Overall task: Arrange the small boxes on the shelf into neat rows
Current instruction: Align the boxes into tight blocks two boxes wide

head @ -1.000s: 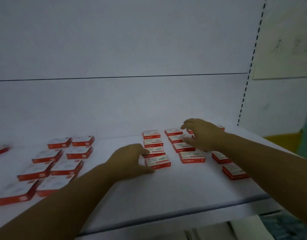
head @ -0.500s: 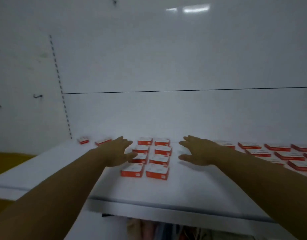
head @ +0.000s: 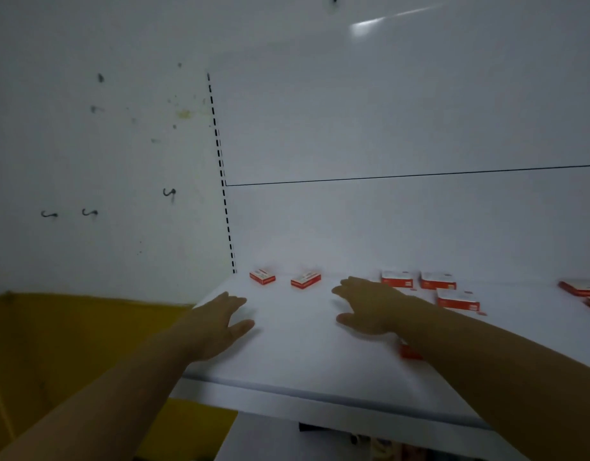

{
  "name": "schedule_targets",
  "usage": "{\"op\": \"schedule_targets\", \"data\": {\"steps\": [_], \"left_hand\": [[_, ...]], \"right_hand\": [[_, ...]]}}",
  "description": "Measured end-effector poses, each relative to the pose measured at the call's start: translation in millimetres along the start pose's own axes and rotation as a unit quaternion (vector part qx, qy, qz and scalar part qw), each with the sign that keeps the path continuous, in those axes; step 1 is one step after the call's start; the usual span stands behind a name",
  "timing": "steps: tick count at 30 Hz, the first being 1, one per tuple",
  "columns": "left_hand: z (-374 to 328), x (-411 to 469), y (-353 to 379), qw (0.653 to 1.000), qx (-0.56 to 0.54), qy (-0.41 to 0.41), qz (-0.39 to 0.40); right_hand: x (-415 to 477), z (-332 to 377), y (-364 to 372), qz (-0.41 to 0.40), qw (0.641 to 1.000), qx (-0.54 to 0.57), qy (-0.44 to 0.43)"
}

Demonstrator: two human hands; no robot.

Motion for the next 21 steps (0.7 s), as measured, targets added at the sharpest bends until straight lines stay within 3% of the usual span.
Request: {"op": "schedule_targets", "data": {"steps": [3,8,13,21], "left_hand": [[15,21,10,0.999,-0.049,-0.009,-0.008],[26,66,32,0.998,-0.038,-0.020,-0.034],[39,119,30,0.992,-0.109,-0.029,-0.053],[29,193,47,0.998,-0.020,-0.019,-0.059]], "right_hand": [[35,5,10,0.004,0.999,-0.013,0.031],[107,16,28,-0.071,0.993,0.005,0.093],[167,17,40,-0.140,0.984,0.047,0.101],[191,4,59,-0.186,0.962,0.163,0.117]]}}
Point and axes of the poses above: each hand's wrist, its own x-axis towards the middle knuckle, its own y-axis out of the palm, z = x × y, the point moved 2 cm from there along x, towards the middle knuckle, and after that the axes turned 4 degrees about -y, right-handed, at the moved point
